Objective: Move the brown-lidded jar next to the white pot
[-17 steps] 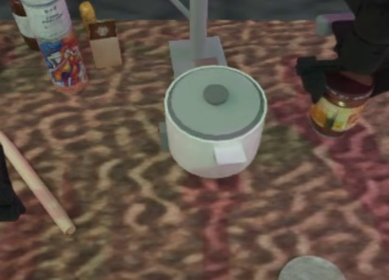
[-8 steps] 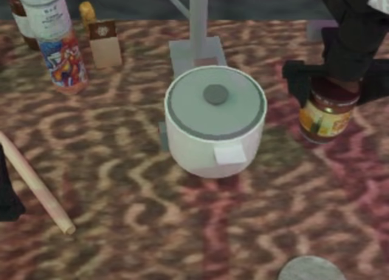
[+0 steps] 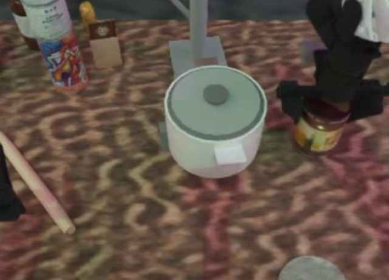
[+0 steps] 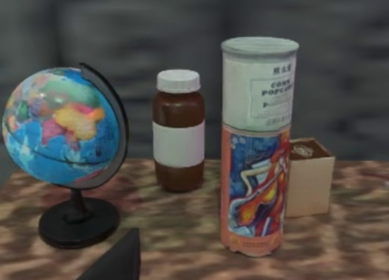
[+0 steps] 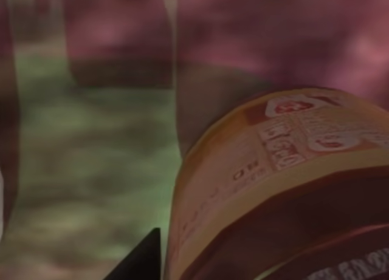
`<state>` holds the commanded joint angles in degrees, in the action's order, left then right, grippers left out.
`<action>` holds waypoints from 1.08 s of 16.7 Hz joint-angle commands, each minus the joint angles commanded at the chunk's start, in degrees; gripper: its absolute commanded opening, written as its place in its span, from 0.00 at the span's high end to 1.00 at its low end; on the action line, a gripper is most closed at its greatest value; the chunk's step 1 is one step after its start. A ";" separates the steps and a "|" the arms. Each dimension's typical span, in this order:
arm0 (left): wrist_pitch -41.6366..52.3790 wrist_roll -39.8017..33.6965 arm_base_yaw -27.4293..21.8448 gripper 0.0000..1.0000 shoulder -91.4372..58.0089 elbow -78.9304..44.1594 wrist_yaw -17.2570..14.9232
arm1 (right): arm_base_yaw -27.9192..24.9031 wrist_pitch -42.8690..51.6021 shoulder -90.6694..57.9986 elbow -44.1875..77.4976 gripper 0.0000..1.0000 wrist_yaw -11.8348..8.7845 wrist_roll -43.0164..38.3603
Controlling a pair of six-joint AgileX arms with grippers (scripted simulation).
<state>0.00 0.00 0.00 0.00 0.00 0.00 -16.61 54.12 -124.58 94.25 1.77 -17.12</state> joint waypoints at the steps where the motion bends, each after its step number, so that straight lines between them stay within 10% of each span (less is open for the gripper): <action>1: 0.00 0.00 0.00 0.00 0.00 0.00 0.00 | -0.01 -0.56 -0.24 -0.44 1.00 0.04 -0.01; 4: 0.00 0.00 0.00 0.00 0.00 0.00 0.00 | -0.01 -0.61 -0.26 -0.48 1.00 0.04 -0.01; 18: 0.00 0.00 0.00 0.00 0.00 0.00 0.00 | -0.01 -0.61 -0.26 -0.48 0.00 0.04 -0.01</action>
<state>0.00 0.00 0.00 0.00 0.00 0.00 -16.62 53.51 -124.84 93.77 1.81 -17.13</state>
